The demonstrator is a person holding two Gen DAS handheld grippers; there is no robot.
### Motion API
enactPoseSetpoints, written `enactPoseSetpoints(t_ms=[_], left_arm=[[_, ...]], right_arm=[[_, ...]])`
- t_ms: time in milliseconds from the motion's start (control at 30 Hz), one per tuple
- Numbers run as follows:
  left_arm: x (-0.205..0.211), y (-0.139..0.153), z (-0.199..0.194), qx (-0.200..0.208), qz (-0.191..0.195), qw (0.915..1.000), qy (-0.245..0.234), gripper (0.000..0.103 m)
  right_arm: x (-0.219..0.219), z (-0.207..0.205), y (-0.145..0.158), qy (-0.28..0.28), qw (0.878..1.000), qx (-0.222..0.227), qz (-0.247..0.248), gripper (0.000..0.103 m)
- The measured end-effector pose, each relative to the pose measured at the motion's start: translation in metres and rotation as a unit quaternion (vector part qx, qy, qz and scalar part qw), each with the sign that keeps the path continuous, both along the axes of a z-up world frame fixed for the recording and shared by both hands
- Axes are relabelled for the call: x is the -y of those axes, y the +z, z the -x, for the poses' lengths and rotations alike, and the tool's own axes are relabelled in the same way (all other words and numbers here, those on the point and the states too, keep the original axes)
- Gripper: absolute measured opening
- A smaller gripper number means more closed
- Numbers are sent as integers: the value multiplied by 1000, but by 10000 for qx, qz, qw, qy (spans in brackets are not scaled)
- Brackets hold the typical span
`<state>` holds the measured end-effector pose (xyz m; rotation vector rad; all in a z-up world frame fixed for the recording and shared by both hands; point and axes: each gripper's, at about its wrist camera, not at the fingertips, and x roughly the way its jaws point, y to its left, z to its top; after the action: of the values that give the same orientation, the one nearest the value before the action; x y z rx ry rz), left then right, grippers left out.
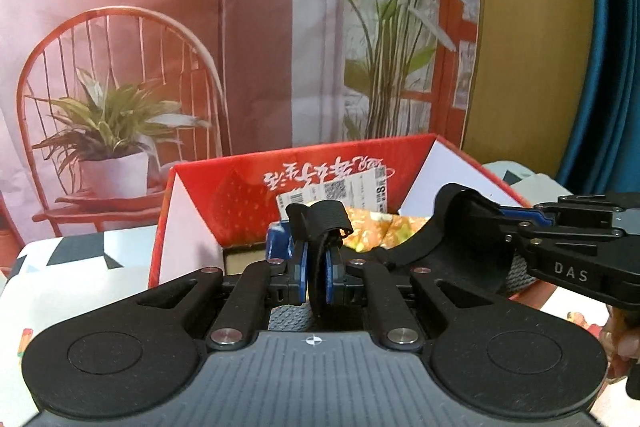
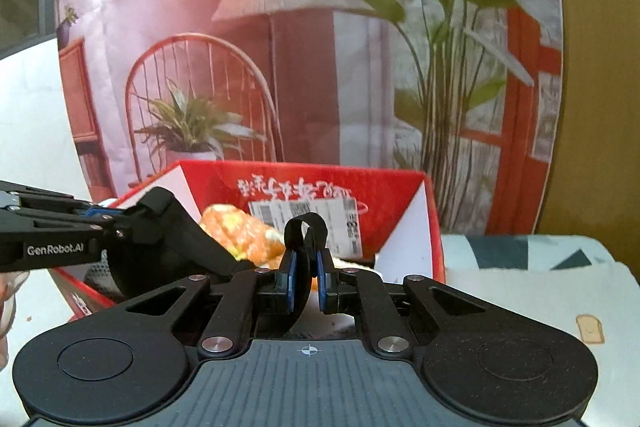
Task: Organize soft objects
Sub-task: 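Open both grippers to drop the black strap into the box, then move both tools down to the white cloth on the table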
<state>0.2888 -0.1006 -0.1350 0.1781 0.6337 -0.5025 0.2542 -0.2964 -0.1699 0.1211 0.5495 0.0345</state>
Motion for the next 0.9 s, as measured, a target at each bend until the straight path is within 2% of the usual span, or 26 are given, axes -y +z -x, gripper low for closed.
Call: enactPoseSetpoints(t_ms=[100, 167, 233, 267, 300, 333, 433, 633, 767, 900], left_arm=[[-5, 1, -1, -61, -29, 10000, 61, 11], [-8, 6, -4, -96, -46, 9998, 154, 14], [-15, 12, -4, -167, 7, 9995, 266, 30], [-19, 15, -3, -183, 91, 9994, 295, 50], [-22, 19, 0, -170, 163, 9992, 317, 64], [-28, 23, 5, -118, 250, 9990, 362, 67], [-40, 34, 21, -110, 358, 9986, 366, 68], [-62, 39, 65, -255, 548, 9980, 195, 67], [-73, 23, 98, -566, 653, 9962, 134, 67], [-80, -4, 122, -986, 674, 9924, 300, 66]], right_arm=[[-1, 3, -2, 17, 10000, -57, 52, 12], [0, 5, 0, -25, 10000, -67, 54, 24], [4, 10, 3, -69, 10000, 2, -28, 30], [4, 13, 5, -99, 9999, 36, -41, 34], [6, 16, 8, -136, 9999, 60, -33, 44], [8, 21, 10, -178, 9998, 118, -17, 55], [12, 37, 18, -222, 9993, 275, -79, 63], [16, 76, 26, -211, 9986, 401, -258, 65], [10, 104, 21, -121, 9986, 394, -331, 65], [0, 124, 4, 11, 9994, 160, -308, 65]])
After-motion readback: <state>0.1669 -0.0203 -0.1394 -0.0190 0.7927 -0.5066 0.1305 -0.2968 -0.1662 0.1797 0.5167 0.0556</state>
